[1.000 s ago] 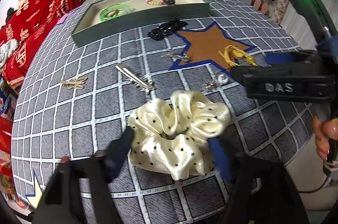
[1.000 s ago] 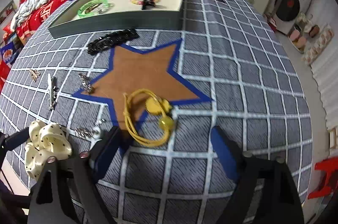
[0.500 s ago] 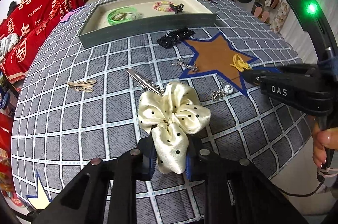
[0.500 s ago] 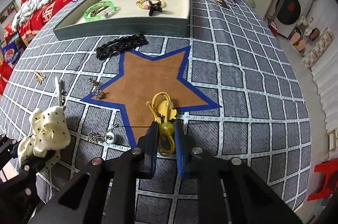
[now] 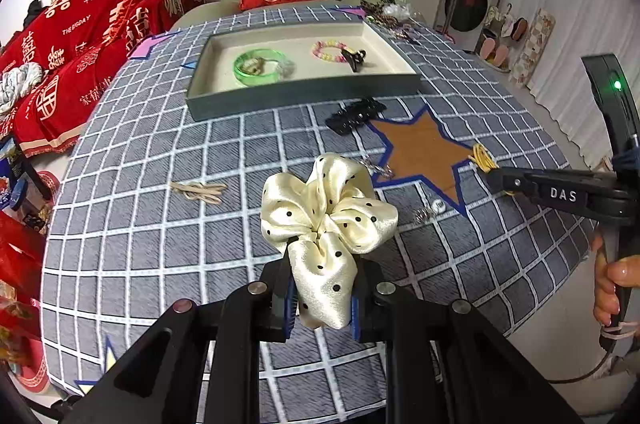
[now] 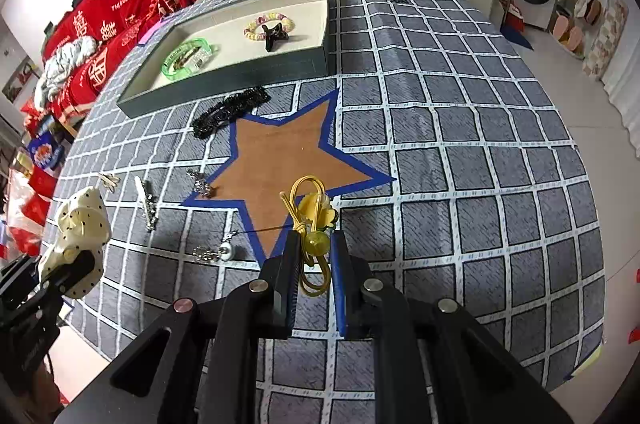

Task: Organize jewelry
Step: 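Grasp the cream polka-dot scrunchie with the left tool while the right tool grasps the yellow cord hair tie, then carry the scrunchie with the left tool while the right tool carries the hair tie into the tray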

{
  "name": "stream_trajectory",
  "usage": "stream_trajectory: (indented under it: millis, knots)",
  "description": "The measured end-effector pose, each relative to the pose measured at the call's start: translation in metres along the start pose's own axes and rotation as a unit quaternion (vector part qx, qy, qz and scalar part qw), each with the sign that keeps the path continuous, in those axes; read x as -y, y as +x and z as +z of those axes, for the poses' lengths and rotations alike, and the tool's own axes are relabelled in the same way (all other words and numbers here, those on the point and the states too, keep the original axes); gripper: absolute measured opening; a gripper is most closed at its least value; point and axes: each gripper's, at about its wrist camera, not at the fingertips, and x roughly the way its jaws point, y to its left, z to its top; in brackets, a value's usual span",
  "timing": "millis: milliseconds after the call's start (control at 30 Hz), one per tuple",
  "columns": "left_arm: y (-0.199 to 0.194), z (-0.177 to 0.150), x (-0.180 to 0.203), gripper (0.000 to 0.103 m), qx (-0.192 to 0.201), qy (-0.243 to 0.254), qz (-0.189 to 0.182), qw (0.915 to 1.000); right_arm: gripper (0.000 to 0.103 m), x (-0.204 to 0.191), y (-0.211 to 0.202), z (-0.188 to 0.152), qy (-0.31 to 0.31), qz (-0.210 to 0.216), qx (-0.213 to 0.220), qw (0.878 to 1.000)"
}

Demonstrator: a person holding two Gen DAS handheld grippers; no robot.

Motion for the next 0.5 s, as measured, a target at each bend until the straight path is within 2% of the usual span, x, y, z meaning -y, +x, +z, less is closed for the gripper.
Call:
stream_trajectory:
  millis: [500]
  knots:
    - [-0.011, 0.031, -0.028, 0.027, 0.029, -0.005, 0.018, 0.9994, 0.016, -0.015, -0.021, 0.022, 0.004, 0.035, 0.021, 0.999]
